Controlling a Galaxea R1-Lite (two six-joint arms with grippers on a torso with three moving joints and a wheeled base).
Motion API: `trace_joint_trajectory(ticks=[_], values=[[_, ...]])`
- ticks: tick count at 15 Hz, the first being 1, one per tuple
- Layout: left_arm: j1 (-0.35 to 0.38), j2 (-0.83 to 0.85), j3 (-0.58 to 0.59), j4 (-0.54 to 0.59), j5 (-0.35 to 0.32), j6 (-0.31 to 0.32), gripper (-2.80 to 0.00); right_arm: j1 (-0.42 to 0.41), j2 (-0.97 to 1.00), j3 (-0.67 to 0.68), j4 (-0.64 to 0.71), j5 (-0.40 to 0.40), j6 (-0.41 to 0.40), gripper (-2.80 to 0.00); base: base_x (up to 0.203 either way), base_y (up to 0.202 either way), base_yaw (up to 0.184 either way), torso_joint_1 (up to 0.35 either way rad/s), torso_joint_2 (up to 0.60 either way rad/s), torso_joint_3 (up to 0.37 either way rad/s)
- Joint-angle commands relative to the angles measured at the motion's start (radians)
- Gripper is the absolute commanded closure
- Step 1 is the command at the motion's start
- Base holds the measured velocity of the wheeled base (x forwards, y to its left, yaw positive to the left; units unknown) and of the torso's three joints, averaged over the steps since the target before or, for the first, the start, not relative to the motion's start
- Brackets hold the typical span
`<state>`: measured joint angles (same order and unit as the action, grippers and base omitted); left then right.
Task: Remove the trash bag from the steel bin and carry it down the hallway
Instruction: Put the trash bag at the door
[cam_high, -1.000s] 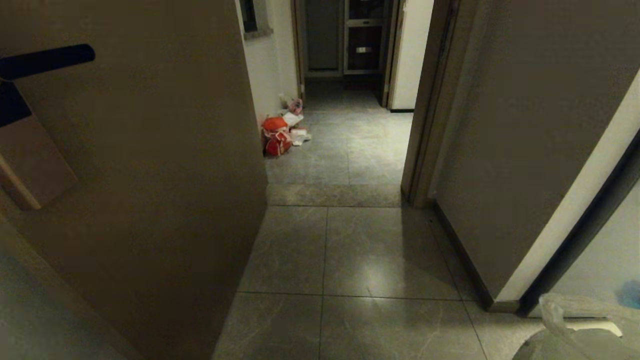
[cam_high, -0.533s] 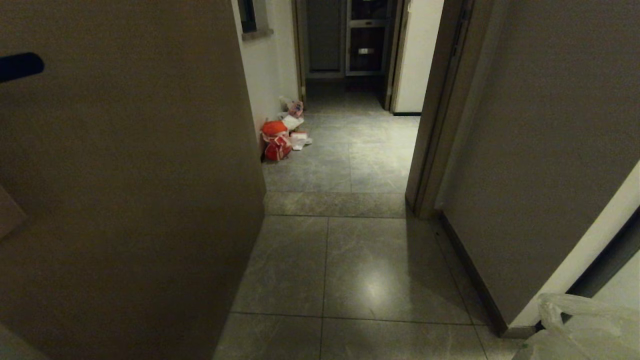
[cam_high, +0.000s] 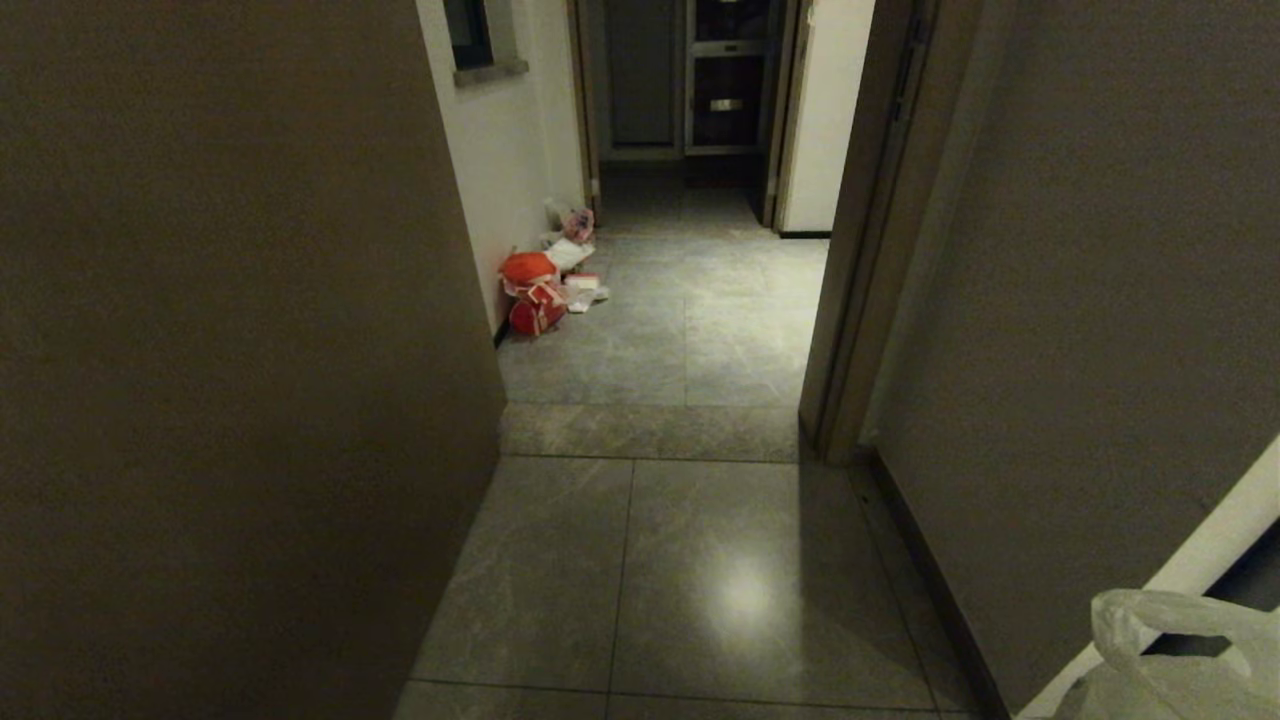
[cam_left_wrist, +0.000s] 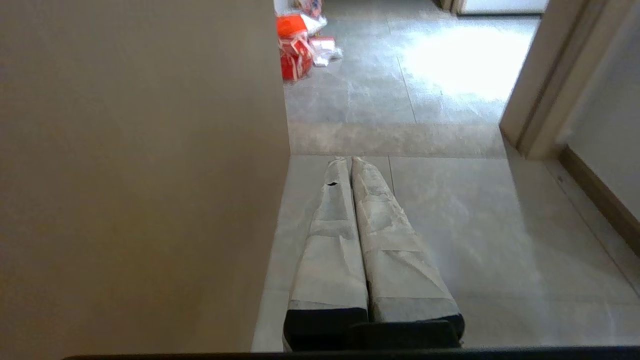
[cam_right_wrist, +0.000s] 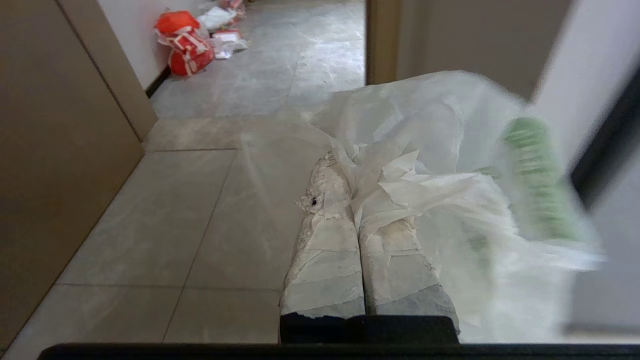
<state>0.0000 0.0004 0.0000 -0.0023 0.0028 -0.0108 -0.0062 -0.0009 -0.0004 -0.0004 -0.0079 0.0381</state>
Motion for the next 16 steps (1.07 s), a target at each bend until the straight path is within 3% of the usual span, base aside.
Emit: trace_joint_trajectory(ticks=[1,16], values=[[0.001,0.001,0.002,-0.001,0.000,0.000,0.00,0.000,0.001,0.000,0.002,0.000,0.000,0.00,0.189,-0.004,0.003,-0.001,0.00,0.002],[0.000,0.001,0.000,-0.001,0.000,0.000,0.00,0.000,0.001,0.000,0.000,0.000,0.000,0.00,0.193,0.000,0.001,0.002,0.00,0.002]])
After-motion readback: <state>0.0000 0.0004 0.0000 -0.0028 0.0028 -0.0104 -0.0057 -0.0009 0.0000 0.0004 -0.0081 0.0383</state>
